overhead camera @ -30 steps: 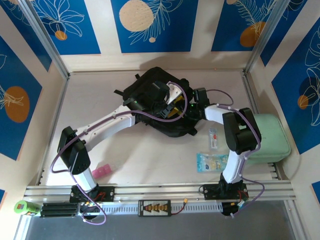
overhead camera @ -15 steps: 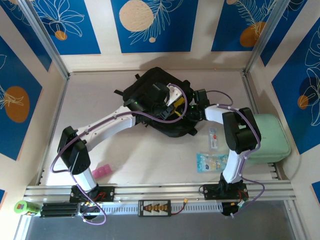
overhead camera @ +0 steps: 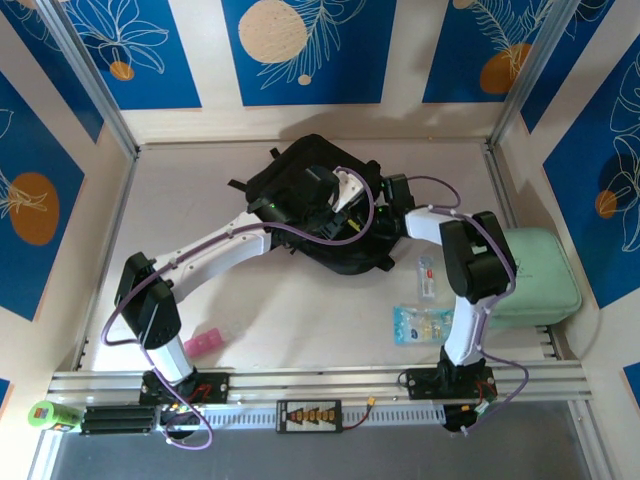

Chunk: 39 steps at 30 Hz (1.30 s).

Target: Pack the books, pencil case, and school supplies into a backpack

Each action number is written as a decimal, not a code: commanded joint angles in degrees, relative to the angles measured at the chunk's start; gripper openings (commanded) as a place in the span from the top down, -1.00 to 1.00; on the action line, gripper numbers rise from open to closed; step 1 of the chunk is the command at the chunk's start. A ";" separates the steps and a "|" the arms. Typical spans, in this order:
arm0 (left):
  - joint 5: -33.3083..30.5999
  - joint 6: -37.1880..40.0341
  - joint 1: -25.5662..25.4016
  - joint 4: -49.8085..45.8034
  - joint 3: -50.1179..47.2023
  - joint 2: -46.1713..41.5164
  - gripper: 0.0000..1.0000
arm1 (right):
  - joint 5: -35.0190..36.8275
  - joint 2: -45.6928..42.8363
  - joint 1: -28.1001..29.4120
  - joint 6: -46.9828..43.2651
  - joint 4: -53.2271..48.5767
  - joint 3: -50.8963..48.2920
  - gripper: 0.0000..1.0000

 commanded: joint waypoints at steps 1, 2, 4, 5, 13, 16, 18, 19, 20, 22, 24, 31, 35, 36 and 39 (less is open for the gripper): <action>3.91 -2.43 0.43 0.57 0.19 1.19 0.79 | 3.51 -10.12 -0.41 0.11 -1.77 -5.65 0.49; 5.30 -2.69 0.48 0.66 0.09 1.50 0.78 | 5.13 -13.12 -0.55 -0.42 -3.43 -7.31 0.44; 8.12 -3.23 0.49 0.58 0.08 2.29 0.72 | 8.63 -18.38 -1.30 -1.99 -8.34 -9.59 0.31; 9.64 -3.66 0.51 0.36 0.14 2.78 0.69 | 10.61 -20.86 -2.19 -3.26 -11.01 -10.29 0.26; 19.99 -6.67 1.19 0.65 -1.34 1.27 0.01 | 20.66 -35.71 -11.50 -12.10 -28.75 -8.93 -0.15; 20.81 -11.01 3.75 5.14 -6.23 -2.21 -0.18 | 21.72 -38.72 -11.79 -14.42 -30.37 -7.35 -0.30; 20.40 -16.33 6.62 8.68 -10.37 -4.53 -0.33 | 20.57 -39.19 -11.34 -15.29 -30.31 -6.54 -0.38; 20.11 -19.23 8.50 10.04 -12.52 -5.45 -0.39 | 20.01 -39.16 -10.93 -15.41 -30.14 -6.18 -0.40; 20.24 -22.71 10.63 11.51 -14.87 -6.34 -0.42 | 19.62 -38.87 -10.34 -15.32 -29.88 -5.91 -0.43; 20.57 -29.51 14.72 13.47 -19.16 -7.62 -0.43 | 19.10 -37.96 -8.90 -15.15 -29.06 -5.59 -0.49; 21.73 -35.70 19.01 15.32 -23.33 -8.40 -0.44 | 18.92 -36.67 -7.44 -15.09 -28.24 -5.21 -0.60; 27.03 -54.08 29.37 33.47 -38.59 -8.29 -0.48 | 19.62 -33.06 -1.99 -16.29 -26.95 -3.07 -0.85; 29.02 -63.12 31.93 42.66 -41.54 -4.13 -0.34 | 19.31 -32.13 0.28 -15.92 -26.44 -2.88 -0.87; 29.06 -65.23 32.32 44.68 -41.91 -2.82 -0.27 | 19.36 -32.11 0.76 -15.72 -26.35 -2.92 -0.87; 30.75 -69.09 32.73 51.95 -41.88 1.21 -0.07 | 19.31 -31.95 1.80 -15.30 -26.20 -3.27 -0.86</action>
